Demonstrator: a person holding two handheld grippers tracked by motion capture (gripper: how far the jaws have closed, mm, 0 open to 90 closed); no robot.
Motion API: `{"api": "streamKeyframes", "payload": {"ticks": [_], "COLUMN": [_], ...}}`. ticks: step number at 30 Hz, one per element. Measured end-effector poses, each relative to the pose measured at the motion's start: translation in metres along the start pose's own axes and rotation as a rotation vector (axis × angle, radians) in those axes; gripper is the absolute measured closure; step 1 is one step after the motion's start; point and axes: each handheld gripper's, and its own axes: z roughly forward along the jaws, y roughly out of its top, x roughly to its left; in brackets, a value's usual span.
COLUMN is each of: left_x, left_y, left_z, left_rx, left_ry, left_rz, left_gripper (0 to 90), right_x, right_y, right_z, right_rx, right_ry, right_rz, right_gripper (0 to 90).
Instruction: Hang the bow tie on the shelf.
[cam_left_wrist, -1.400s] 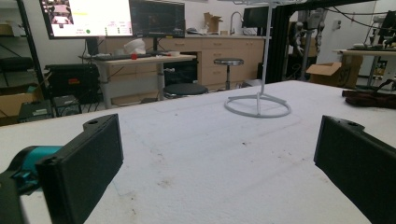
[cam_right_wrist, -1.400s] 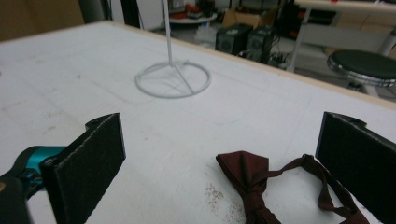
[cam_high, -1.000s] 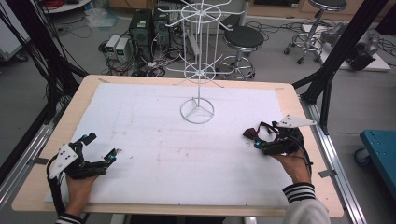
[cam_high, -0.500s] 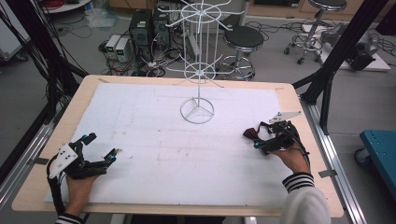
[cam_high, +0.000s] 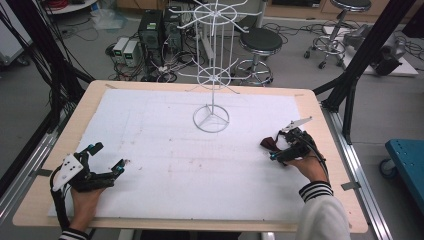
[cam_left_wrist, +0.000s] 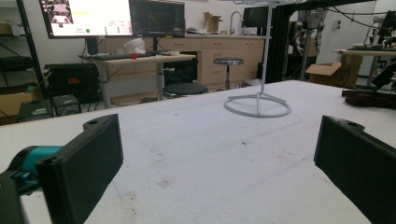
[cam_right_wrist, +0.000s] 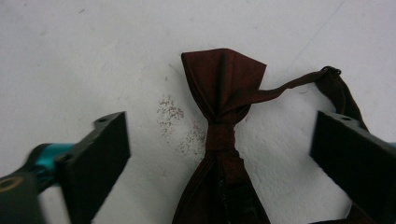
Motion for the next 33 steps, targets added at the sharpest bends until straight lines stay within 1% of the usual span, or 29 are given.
{"api": "streamKeyframes", "payload": {"ticks": [3,5,6,7,8,10,13,15,17,18,20,22,24,25,26,27,29,31,33], "left_x": [0.000,0.000,0.000,0.000,0.000,0.000,0.000,0.000,0.000,0.000,0.000,0.000,0.000,0.000,0.000,0.000,0.000,0.000,0.000], "left_y": [0.000,0.000,0.000,0.000,0.000,0.000,0.000,0.000,0.000,0.000,0.000,0.000,0.000,0.000,0.000,0.000,0.000,0.000,0.000], "left_z": [0.000,0.000,0.000,0.000,0.000,0.000,0.000,0.000,0.000,0.000,0.000,0.000,0.000,0.000,0.000,0.000,0.000,0.000,0.000], "left_rx": [0.000,0.000,0.000,0.000,0.000,0.000,0.000,0.000,0.000,0.000,0.000,0.000,0.000,0.000,0.001,0.000,0.001,0.001,0.001], "left_ry": [0.000,0.001,0.000,0.001,0.000,0.000,0.000,0.001,0.000,0.000,0.000,0.000,0.000,0.001,0.000,0.000,0.000,0.000,0.000], "left_rz": [-0.001,-0.002,-0.001,-0.001,-0.002,-0.001,-0.001,-0.001,-0.001,-0.002,-0.002,-0.002,-0.002,-0.001,-0.001,-0.002,-0.001,-0.002,-0.001], "left_gripper": [1.7,1.7,1.7,1.7,1.7,1.7,1.7,1.7,1.7,1.7,1.7,1.7,1.7,1.7,1.7,1.7,1.7,1.7,1.7], "right_x": [-0.001,-0.001,-0.001,-0.001,-0.001,0.000,0.001,0.000,-0.001,-0.001,-0.002,-0.003,-0.004,-0.005,-0.006,-0.006,-0.006,-0.006,-0.006], "right_y": [0.000,0.000,0.000,0.000,0.000,0.002,0.003,0.002,0.002,0.002,0.002,0.002,0.002,0.001,0.001,0.001,0.000,0.001,0.001], "right_z": [0.003,0.004,0.005,0.005,0.005,0.006,0.009,0.011,0.012,0.012,0.011,0.011,0.011,0.012,0.013,0.013,0.014,0.015,0.016], "right_rx": [0.011,0.028,0.033,0.038,0.040,0.038,0.048,0.060,0.060,0.060,0.059,0.062,0.070,0.080,0.081,0.093,0.100,0.109,0.117], "right_ry": [0.002,0.004,0.002,0.009,0.014,0.015,0.025,0.028,0.019,0.023,0.010,0.012,0.021,0.027,0.022,0.022,0.027,0.018,0.015], "right_rz": [0.007,0.001,-0.004,-0.007,-0.007,-0.013,-0.022,-0.028,-0.033,-0.029,-0.036,-0.038,-0.040,-0.037,-0.046,-0.042,-0.040,-0.053,-0.060], "right_gripper": [6.0,8.1,9.9,15.0,18.1,18.7,21.0,24.6,26.8,28.7,32.0,35.8,40.7,41.1,41.6,43.2,47.0,53.7,58.6]}}
